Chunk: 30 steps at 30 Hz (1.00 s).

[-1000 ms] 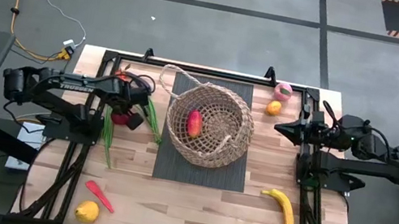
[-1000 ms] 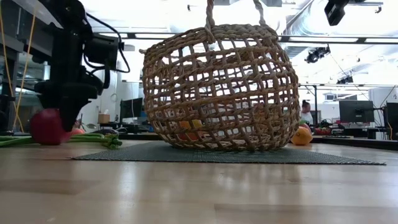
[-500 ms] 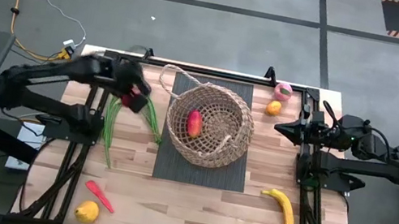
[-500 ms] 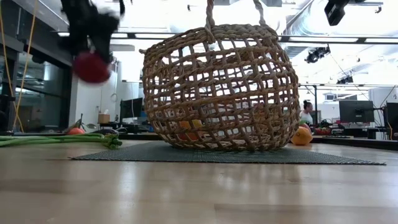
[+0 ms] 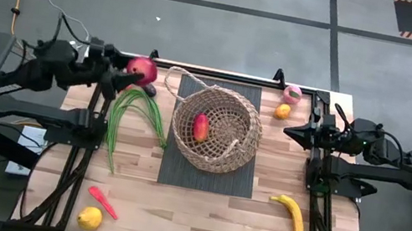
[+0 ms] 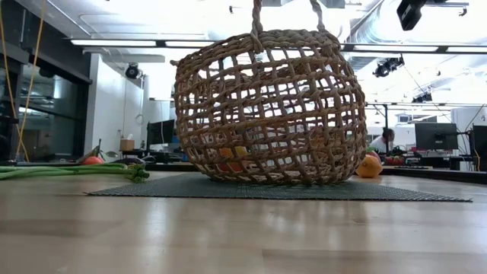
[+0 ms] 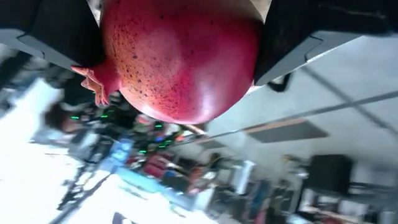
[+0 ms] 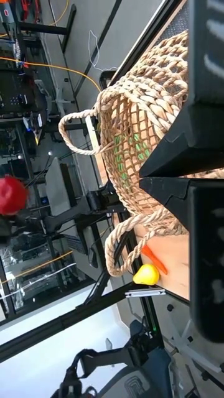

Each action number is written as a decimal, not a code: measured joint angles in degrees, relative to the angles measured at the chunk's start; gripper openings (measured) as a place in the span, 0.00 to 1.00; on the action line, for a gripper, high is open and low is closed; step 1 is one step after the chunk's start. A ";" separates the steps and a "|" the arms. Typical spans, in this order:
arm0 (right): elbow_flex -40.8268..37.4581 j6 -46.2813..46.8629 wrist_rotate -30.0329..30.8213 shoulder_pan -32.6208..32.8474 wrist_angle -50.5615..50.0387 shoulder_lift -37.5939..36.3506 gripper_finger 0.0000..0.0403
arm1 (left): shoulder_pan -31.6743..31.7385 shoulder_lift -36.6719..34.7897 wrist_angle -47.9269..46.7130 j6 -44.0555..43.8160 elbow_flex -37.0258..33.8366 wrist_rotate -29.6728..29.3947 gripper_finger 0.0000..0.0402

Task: Build produce basket
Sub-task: Put the pomegranate into the woven basket

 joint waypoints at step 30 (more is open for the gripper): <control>0.00 0.00 1.05 0.00 0.15 0.00 0.00 | -7.19 20.07 12.45 -6.09 -1.60 0.35 0.86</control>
